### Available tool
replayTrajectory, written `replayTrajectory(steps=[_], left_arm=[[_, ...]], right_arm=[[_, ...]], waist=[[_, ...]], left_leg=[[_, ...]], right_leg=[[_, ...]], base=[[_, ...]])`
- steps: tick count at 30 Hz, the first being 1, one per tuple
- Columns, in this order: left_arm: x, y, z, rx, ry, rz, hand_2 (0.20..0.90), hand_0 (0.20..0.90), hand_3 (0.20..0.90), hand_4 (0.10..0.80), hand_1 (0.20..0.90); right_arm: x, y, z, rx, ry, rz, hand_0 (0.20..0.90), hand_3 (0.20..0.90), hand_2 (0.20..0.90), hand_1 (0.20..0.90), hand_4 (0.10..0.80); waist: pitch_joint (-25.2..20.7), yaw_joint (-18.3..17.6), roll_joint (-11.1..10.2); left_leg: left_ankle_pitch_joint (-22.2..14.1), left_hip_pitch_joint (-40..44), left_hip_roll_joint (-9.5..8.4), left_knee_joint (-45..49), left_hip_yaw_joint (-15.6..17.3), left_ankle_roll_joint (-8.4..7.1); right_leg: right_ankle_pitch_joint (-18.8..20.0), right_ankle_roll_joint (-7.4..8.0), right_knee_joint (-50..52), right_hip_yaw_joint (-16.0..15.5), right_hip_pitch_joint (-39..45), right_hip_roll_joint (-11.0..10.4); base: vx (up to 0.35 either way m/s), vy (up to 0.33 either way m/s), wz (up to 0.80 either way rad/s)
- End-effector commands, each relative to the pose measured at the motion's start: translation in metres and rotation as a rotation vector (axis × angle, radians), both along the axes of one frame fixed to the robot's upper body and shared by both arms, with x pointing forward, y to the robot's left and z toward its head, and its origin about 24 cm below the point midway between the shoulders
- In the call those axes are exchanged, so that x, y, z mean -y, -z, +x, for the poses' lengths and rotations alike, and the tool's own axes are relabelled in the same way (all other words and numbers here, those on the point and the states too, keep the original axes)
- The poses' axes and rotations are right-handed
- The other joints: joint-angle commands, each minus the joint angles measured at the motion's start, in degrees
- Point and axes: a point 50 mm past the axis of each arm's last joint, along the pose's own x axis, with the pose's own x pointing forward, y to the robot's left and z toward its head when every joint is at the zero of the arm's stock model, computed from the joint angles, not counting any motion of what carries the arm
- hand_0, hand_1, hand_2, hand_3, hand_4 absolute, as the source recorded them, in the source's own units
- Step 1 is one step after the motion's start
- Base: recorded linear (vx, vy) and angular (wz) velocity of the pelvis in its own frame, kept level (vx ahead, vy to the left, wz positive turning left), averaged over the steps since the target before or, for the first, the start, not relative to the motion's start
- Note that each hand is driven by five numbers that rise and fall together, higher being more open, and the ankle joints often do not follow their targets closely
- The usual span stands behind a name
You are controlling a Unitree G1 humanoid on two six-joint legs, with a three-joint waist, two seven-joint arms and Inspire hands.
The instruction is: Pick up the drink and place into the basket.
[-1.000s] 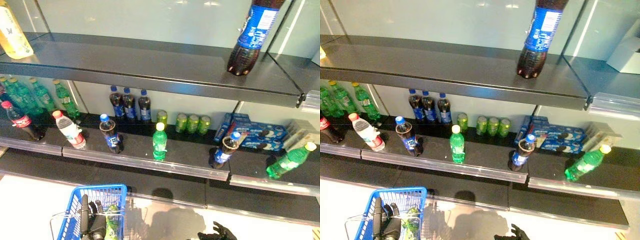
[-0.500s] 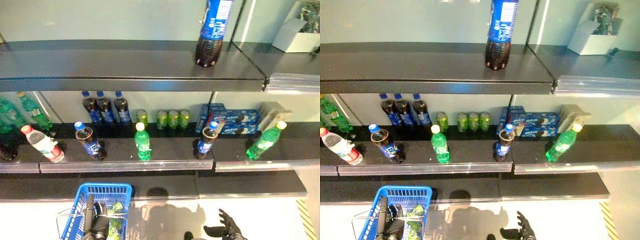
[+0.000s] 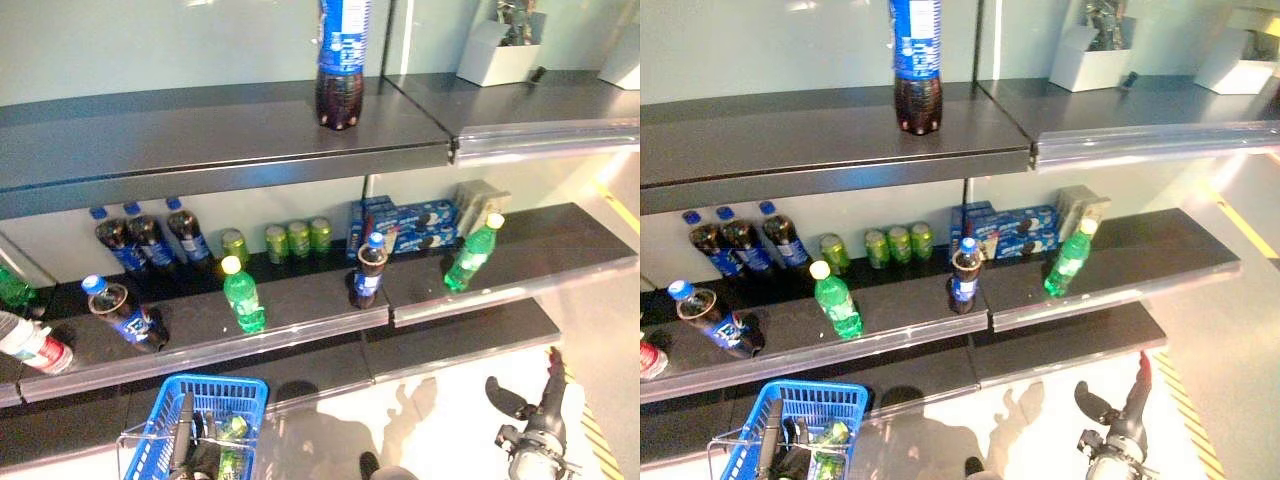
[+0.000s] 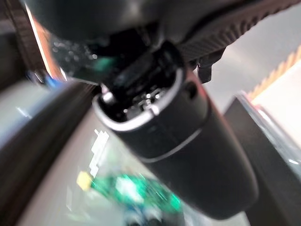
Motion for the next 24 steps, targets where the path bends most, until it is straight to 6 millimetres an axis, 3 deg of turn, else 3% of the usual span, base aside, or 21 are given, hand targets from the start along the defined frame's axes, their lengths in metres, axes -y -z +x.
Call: replayTrajectory(steps=[1,4,8,12,18,24], left_arm=[[-0.007,-0.046,0.068,0.381,0.002,0.095,0.300,0.300,0.200,0.100,0.300],[-0.007,-0.043,0.063,0.363,-0.006,0.090,0.300,0.300,0.200,0.100,0.300],[-0.007,-0.042,0.062,0.352,-0.001,0.090,0.300,0.300,0.200,0.100,0.300],[-0.006,-0.039,0.061,0.315,0.057,0.097,0.300,0.300,0.200,0.100,0.300],[-0.002,-0.037,0.063,0.291,0.117,0.107,0.300,0.300,0.200,0.100,0.300],[0.007,-0.035,0.063,0.267,0.146,0.089,0.300,0.300,0.200,0.100,0.300]], right_arm=[[0.018,-0.062,0.025,0.313,0.000,-0.210,0.900,0.900,0.900,0.900,0.800],[0.023,-0.085,0.022,0.426,0.046,-0.260,0.900,0.900,0.900,0.900,0.800],[0.023,-0.092,0.024,0.471,0.033,-0.238,0.900,0.900,0.900,0.900,0.800],[0.013,-0.116,0.047,0.579,-0.088,-0.170,0.900,0.900,0.900,0.900,0.800],[0.004,-0.129,0.067,0.613,-0.188,-0.117,0.900,0.900,0.900,0.900,0.800],[0.000,-0.145,0.082,0.655,-0.242,-0.131,0.900,0.900,0.900,0.900,0.800]], waist=[[-0.75,0.32,1.10],[-1.07,-0.13,1.34],[-1.25,-0.15,1.44],[-1.39,0.88,1.37],[-0.78,2.44,1.27],[1.70,3.54,2.80]], left_leg=[[-6.33,2.73,1.33,0.58,-4.97,1.17],[-6.61,3.04,1.20,0.61,-4.61,1.34],[-6.83,3.21,1.15,0.67,-4.54,1.39],[-7.21,3.58,1.06,1.21,-5.11,1.67],[-8.10,1.67,1.26,5.40,-6.51,1.79],[-8.01,-2.32,1.51,10.54,-8.64,1.60]], right_leg=[[0.00,4.68,0.41,-0.62,-1.17,-3.74],[-0.05,4.65,0.51,-0.45,-1.30,-3.76],[-0.11,4.63,0.61,-0.53,-1.33,-3.76],[-0.83,4.19,1.58,-1.58,-0.98,-3.65],[-2.65,2.89,5.51,-2.77,-2.41,-3.03],[-4.67,1.09,10.38,-3.07,-4.39,-1.94]], base=[[0.027,0.023,-0.14],[0.036,0.026,-0.10],[0.021,-0.002,0.00],[0.087,-0.040,0.00],[0.068,-0.071,0.01],[0.045,-0.062,0.00]])
